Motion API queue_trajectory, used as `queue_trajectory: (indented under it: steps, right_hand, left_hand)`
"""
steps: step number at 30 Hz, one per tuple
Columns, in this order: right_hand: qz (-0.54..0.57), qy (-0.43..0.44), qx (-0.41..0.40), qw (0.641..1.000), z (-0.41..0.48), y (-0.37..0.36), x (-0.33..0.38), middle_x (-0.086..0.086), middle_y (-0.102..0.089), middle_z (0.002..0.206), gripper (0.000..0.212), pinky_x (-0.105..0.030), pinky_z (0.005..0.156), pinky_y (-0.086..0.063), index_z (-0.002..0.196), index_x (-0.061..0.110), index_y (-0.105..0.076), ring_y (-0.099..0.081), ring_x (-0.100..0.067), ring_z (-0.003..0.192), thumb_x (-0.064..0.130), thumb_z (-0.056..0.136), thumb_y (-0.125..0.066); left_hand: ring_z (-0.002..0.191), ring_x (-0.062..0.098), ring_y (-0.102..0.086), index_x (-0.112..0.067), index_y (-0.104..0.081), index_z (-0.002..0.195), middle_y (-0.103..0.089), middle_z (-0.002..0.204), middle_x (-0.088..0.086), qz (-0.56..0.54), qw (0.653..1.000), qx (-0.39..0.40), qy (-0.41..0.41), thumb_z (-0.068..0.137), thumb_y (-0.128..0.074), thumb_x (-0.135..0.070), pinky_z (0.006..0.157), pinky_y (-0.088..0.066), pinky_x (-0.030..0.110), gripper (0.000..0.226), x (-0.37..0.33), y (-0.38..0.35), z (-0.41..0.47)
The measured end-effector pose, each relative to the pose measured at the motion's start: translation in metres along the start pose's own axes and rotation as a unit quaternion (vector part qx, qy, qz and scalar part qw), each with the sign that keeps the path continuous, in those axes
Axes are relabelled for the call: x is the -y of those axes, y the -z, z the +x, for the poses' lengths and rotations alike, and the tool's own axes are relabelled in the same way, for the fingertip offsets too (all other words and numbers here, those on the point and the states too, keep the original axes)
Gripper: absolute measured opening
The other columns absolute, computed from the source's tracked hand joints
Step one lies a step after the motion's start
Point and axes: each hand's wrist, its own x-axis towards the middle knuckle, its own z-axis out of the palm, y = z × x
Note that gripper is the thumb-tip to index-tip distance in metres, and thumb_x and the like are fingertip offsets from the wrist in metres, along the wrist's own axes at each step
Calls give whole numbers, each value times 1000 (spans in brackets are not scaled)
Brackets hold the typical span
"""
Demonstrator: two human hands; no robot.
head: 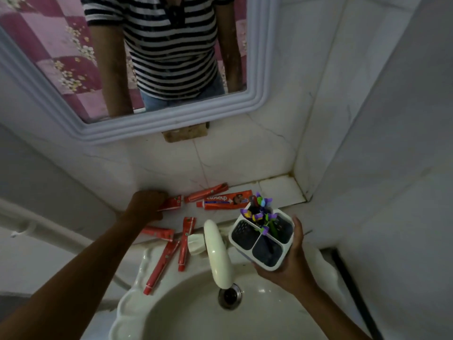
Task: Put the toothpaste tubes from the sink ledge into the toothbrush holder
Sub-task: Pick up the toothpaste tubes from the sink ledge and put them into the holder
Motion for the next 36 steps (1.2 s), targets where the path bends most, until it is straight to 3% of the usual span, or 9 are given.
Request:
queue_trajectory:
  steps: [4,8,10,13,16,18,26,31,36]
  right_hand:
    - [-21,1,-7,1000,2,0,-1,0,-45,165,152,-43,113,-56,163,46,-10,-56,-23,148,-6,57,-105]
    - [-42,3,-11,999,3,0,4,-6,-47,163,150,-40,111,-59,163,44,-12,-58,-24,146,-1,56,-107]
    - [-50,3,-9,999,5,2,7,-7,-48,162,149,-38,111,-59,163,40,-12,-59,-24,145,2,57,-108]
    - [-66,-11,-5,998,7,5,5,-7,-51,160,144,-54,109,-60,164,15,-15,-61,-27,143,9,56,-110]
    - [-73,-24,-2,997,9,7,5,-6,-50,158,144,-52,109,-60,163,10,-17,-60,-23,143,16,55,-111]
    - [-78,-24,-2,997,9,8,5,-3,-50,155,144,-47,109,-60,163,12,-17,-60,-20,141,15,54,-110]
    - [-73,-48,15,996,15,6,0,3,-46,153,135,-29,112,-57,162,16,-16,-55,-12,140,20,61,-106]
    - [-90,-47,1,995,13,7,-3,-3,-46,155,145,-46,106,-61,163,11,-14,-57,-21,140,21,55,-109]
    - [-100,-58,0,993,13,7,-1,-4,-48,158,146,-52,107,-60,163,10,-14,-58,-24,144,25,55,-112]
  left_hand:
    - [109,29,-64,-21,-56,125,-68,121,6,-181,972,-125,81,78,-75,-32,83,-52,37,52,-9,33,-28]
    - [87,12,-65,-23,-59,108,-67,98,-10,-411,872,-261,55,81,-76,-26,67,-50,23,32,-44,98,-70]
    - [84,0,-61,-24,-58,104,-61,92,-18,-500,822,-272,1,80,-77,-22,69,-45,14,31,-70,134,-92]
    - [84,-2,-63,-39,-55,91,-62,88,-18,-581,789,-198,-34,73,-80,-19,72,-50,17,37,-105,159,-110]
    - [87,10,-68,-42,-58,88,-68,90,-12,-554,820,-139,-35,64,-78,-38,77,-60,40,32,-134,156,-112]
    - [86,15,-67,-35,-58,94,-70,89,-8,-502,855,-125,-39,61,-74,-37,77,-58,44,37,-146,153,-111]
    - [83,14,-56,-27,-59,103,-57,88,-11,-360,925,-116,-34,74,-74,-29,55,-34,20,33,-166,150,-104]
    - [88,17,-65,-30,-63,98,-64,86,-9,-288,949,-110,-58,74,-70,-35,64,-42,26,26,-175,137,-90]
    - [85,14,-70,-29,-74,82,-76,88,-9,-303,947,-96,-40,74,-67,-32,70,-58,32,11,-166,123,-76]
